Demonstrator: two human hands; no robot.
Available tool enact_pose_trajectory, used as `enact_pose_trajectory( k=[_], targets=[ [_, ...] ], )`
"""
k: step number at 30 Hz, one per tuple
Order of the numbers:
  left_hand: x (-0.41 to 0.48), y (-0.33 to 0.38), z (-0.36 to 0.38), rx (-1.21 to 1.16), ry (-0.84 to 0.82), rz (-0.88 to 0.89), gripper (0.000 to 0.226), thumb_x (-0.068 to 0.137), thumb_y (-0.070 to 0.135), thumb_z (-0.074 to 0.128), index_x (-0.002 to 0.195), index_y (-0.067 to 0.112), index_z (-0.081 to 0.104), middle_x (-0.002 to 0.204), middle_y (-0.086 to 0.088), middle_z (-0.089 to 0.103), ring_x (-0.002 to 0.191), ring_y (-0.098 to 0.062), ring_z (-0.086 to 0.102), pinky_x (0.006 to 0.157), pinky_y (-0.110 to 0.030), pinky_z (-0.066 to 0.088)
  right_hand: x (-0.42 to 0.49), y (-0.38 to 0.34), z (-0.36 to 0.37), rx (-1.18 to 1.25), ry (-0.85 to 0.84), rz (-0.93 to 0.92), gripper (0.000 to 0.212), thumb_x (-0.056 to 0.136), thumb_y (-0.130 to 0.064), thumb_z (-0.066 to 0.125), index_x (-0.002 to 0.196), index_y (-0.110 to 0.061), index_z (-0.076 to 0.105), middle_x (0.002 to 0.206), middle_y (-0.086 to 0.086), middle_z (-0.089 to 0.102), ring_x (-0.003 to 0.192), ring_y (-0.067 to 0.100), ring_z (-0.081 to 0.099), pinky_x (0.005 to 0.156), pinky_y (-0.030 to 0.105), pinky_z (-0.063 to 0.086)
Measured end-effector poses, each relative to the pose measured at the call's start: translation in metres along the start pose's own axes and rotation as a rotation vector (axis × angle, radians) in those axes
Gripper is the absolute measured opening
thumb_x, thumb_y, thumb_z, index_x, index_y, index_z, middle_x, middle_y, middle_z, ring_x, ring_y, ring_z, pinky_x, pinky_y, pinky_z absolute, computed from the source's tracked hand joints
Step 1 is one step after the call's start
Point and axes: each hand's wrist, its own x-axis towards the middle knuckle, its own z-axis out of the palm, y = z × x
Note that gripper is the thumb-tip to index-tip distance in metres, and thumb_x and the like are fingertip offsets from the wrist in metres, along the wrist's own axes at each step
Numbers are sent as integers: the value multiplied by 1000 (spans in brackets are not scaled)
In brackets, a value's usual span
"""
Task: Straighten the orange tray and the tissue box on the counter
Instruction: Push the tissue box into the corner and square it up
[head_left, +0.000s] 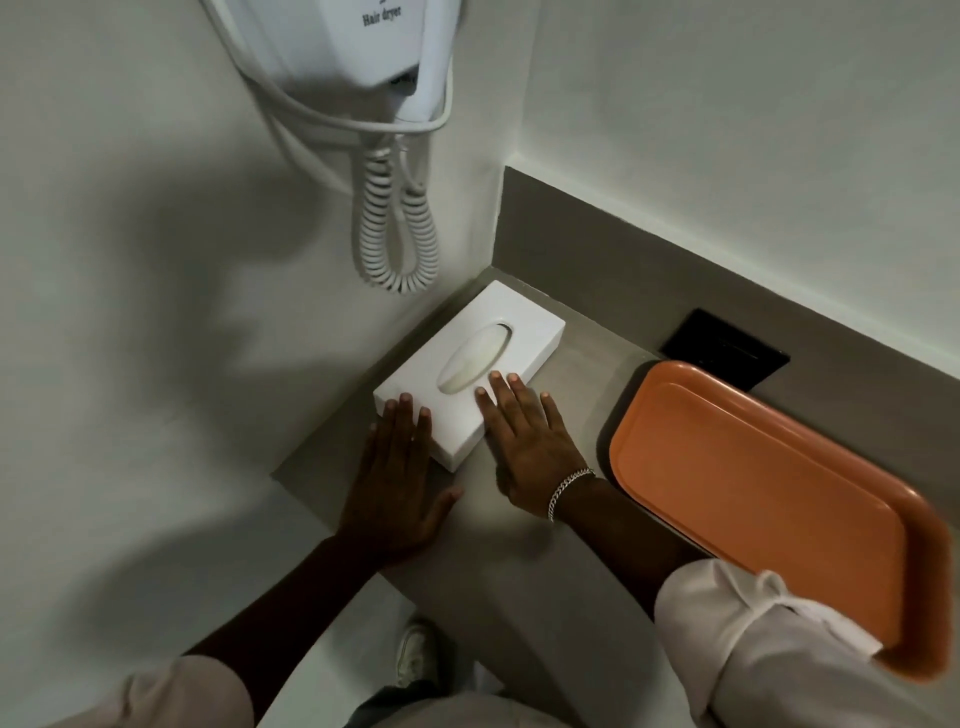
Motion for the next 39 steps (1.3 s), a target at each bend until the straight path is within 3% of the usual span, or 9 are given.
enact_pose_trajectory(
  k=[11,34,39],
  targets=[
    [24,-9,7,-12,-93,12,104,84,76,29,151,1,2,162,-23,-4,150,-38,-6,122,-53,9,20,22,-1,15,-22,-28,105,81,-20,63,155,-18,-11,165,11,-16,147,28,-21,119,52,0],
    [92,-27,18,1,-118,-14,110,79,80,35,152,3,4,162,-23,-3,150,-39,-5,120,-61,12,77,68,-8,77,-14,-30,103,81,-14,59,154,-23,-13,165,8,-17,151,29,-14,118,45,5],
    [95,-23,12,0,-182,-54,114,75,80,39,152,7,-3,162,-21,-9,150,-39,-9,121,-59,10,85,64,-22,55,-100,30,102,83,-17,57,154,-25,-15,165,6,-19,151,26,-14,119,46,5]
  ],
)
